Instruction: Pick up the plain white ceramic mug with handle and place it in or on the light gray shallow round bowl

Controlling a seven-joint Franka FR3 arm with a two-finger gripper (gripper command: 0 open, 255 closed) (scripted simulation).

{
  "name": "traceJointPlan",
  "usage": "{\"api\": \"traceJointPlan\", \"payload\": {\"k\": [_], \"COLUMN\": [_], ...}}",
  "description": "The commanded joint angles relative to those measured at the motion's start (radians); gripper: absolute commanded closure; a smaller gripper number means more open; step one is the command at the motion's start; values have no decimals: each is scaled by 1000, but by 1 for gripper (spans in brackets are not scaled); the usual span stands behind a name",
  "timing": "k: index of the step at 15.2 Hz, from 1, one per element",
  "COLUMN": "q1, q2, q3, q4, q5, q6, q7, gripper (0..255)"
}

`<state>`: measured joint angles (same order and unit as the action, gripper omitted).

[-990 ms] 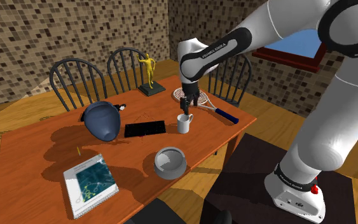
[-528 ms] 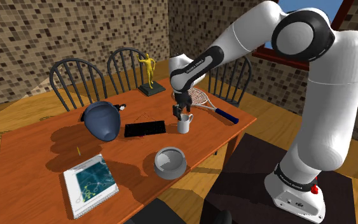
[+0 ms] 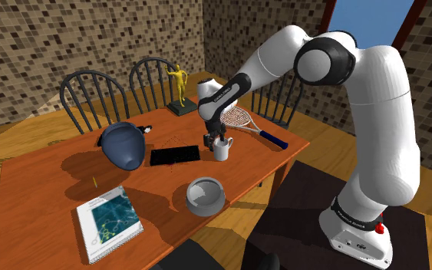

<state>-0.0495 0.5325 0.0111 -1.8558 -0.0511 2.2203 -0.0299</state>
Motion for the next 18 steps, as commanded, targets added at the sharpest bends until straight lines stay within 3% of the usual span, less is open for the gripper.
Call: {"api": "traceJointPlan", "payload": {"k": [1,12,13,18], "q1": [0,0,0,0], "q2": [16,43,43,43], "q3": [-1,-2,-2,-2], "q4": [-5,-17,-17,-17], "q5": [-1,-3,-3,-3], "q6": [22,60,60,60], "q7": [2,3,3,3], "gripper": [0,0,255,255]}}
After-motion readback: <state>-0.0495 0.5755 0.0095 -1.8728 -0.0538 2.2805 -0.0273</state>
